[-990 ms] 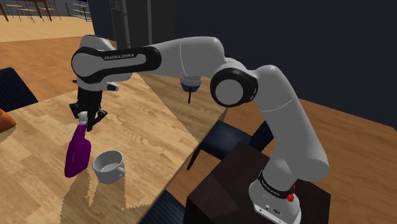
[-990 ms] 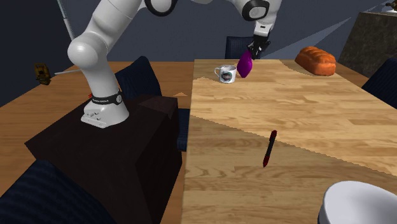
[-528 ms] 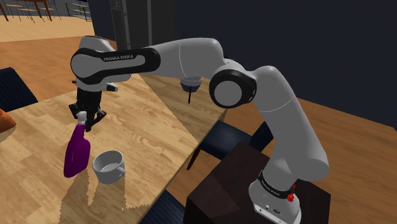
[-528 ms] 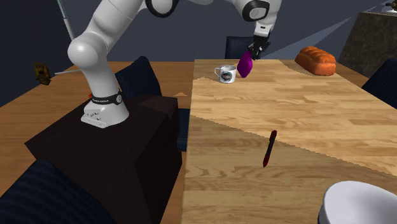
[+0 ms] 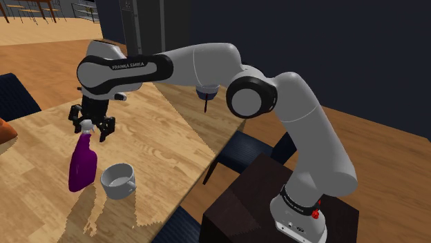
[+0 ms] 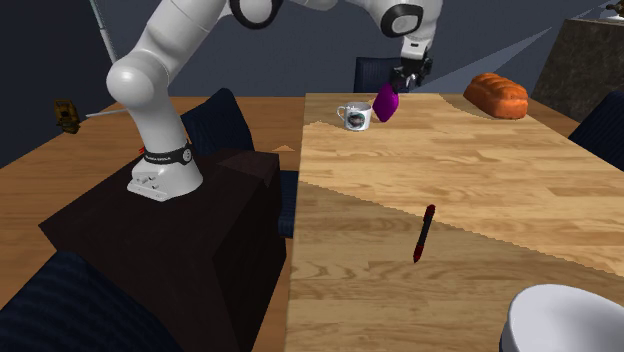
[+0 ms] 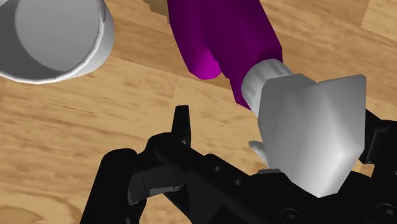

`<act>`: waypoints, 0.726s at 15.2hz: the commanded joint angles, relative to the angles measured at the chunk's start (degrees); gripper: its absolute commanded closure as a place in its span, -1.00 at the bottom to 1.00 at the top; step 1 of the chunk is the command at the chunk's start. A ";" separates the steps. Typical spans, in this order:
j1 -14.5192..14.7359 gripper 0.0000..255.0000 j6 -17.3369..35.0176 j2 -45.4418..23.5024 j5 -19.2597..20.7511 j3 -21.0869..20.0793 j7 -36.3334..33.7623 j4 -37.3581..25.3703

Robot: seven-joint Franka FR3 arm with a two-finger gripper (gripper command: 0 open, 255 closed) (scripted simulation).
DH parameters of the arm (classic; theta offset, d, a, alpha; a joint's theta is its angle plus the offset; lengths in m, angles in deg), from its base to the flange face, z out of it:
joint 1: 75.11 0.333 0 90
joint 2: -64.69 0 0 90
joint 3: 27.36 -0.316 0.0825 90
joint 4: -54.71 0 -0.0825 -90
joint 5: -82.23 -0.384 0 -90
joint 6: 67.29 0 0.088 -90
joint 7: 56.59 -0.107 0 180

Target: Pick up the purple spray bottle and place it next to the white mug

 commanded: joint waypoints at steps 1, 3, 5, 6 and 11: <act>-0.47 -1.00 -7.32 0.44 0.14 -0.43 0.19 0.81; -1.09 -1.00 -10.02 1.33 0.33 -0.46 -0.02 -0.92; -1.09 -1.00 -10.01 1.35 0.33 -0.46 -0.02 -0.89; -1.09 -1.00 -10.02 1.34 0.33 -0.46 -0.02 -0.91; -1.09 -1.00 -10.02 1.33 0.33 -0.46 -0.02 -0.92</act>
